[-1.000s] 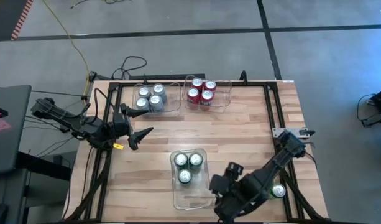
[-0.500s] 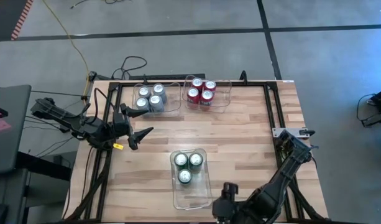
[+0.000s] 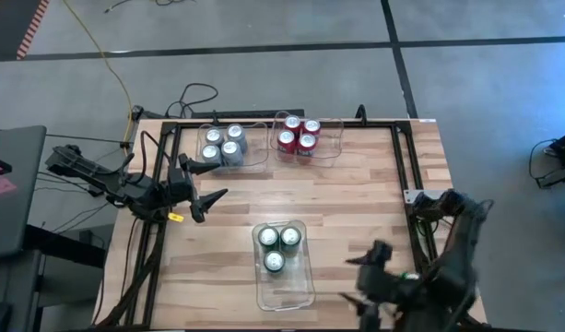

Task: Sort soda cans
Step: Put the green soda can into the bottom transparent bin

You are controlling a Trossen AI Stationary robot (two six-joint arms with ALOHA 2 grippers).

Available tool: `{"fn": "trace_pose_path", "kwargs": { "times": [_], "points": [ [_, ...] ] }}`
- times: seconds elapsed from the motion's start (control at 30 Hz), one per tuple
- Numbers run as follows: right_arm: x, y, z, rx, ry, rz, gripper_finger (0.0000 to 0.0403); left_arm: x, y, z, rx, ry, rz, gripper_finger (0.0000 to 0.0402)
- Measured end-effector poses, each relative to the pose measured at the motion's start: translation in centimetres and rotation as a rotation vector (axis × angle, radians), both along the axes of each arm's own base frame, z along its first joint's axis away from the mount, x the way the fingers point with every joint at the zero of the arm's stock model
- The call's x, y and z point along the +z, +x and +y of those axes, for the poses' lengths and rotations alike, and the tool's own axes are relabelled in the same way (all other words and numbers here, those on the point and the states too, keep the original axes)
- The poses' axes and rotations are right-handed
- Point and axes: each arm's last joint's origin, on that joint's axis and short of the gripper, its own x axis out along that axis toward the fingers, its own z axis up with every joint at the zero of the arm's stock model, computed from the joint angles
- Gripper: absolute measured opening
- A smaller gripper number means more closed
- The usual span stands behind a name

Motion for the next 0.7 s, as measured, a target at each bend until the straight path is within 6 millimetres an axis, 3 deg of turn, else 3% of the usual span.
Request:
{"fn": "trace_pose_path", "kwargs": {
  "times": [0.17, 0.27, 0.47, 0.7],
  "points": [
    [3.8, -3.4, -3.0, -0.012, 0.009, -0.146, 0.0340, 0.1, 0.0, 0.0, 0.000, -0.003, -0.006, 0.0361],
    [4.4, -4.5, -4.5, -0.041, -0.029, -0.212, 0.0331, 0.1, 0.0, 0.0, 0.000, -0.008, -0.011, 0.0361],
    [2.5, -6.0, -7.2, -0.117, -0.035, -0.216, 0.0324, 0.1, 0.0, 0.0, 0.000, -0.010, -0.011, 0.0361],
    [-2.2, -8.2, -9.2, -0.226, 0.025, -0.192, 0.0324, -0.1, 0.0, 0.0, 0.000, -0.002, 0.008, 0.0361]
  ]
}}
